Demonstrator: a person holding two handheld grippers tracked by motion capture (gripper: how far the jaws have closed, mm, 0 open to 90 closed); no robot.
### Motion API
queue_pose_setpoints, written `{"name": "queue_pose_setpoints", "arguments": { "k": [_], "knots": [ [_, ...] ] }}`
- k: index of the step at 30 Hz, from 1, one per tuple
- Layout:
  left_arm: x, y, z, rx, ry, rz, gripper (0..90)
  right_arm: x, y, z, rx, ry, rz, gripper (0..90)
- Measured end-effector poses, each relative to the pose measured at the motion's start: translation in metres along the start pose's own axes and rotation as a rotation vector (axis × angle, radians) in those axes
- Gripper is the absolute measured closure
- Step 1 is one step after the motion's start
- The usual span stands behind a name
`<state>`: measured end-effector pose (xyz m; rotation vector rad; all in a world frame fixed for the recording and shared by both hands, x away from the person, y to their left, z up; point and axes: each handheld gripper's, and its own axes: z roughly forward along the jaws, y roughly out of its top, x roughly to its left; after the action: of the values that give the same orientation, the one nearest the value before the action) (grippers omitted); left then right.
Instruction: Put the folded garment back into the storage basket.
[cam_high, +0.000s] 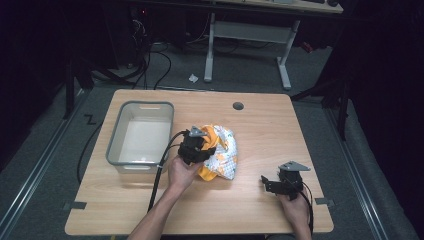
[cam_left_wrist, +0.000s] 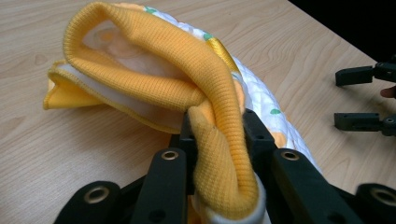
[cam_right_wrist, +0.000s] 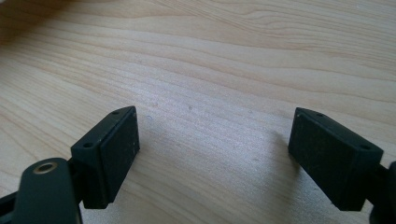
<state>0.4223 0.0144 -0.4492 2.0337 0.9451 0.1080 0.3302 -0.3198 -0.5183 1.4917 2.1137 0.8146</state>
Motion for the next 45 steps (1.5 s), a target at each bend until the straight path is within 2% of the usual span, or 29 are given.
{"name": "queue_pose_setpoints", "arguments": {
  "k": [8, 13, 20, 28, 34, 39, 45],
  "knots": [
    [0.002, 0.002, -0.014, -0.026, -0.006, -0.007, 74.4, 0.000, 0.000, 0.000, 0.000, 0.000, 0.000, 16.4],
    [0.005, 0.001, -0.023, -0.035, 0.004, -0.003, 74.4, 0.000, 0.000, 0.000, 0.000, 0.000, 0.000, 16.4],
    [0.012, 0.001, -0.036, -0.060, 0.013, -0.021, 74.4, 0.000, 0.000, 0.000, 0.000, 0.000, 0.000, 16.4],
    [0.018, 0.007, -0.054, -0.086, 0.031, -0.013, 74.4, 0.000, 0.000, 0.000, 0.000, 0.000, 0.000, 16.4],
    [0.023, 0.006, -0.061, -0.085, 0.039, -0.022, 74.4, 0.000, 0.000, 0.000, 0.000, 0.000, 0.000, 16.4],
    [0.027, 0.005, -0.067, -0.101, 0.027, -0.035, 74.3, 0.000, 0.000, 0.000, 0.000, 0.000, 0.000, 16.4],
    [0.030, 0.008, -0.075, -0.110, 0.042, -0.026, 74.4, 0.000, 0.000, 0.000, 0.000, 0.000, 0.000, 16.4]
  ]
}}
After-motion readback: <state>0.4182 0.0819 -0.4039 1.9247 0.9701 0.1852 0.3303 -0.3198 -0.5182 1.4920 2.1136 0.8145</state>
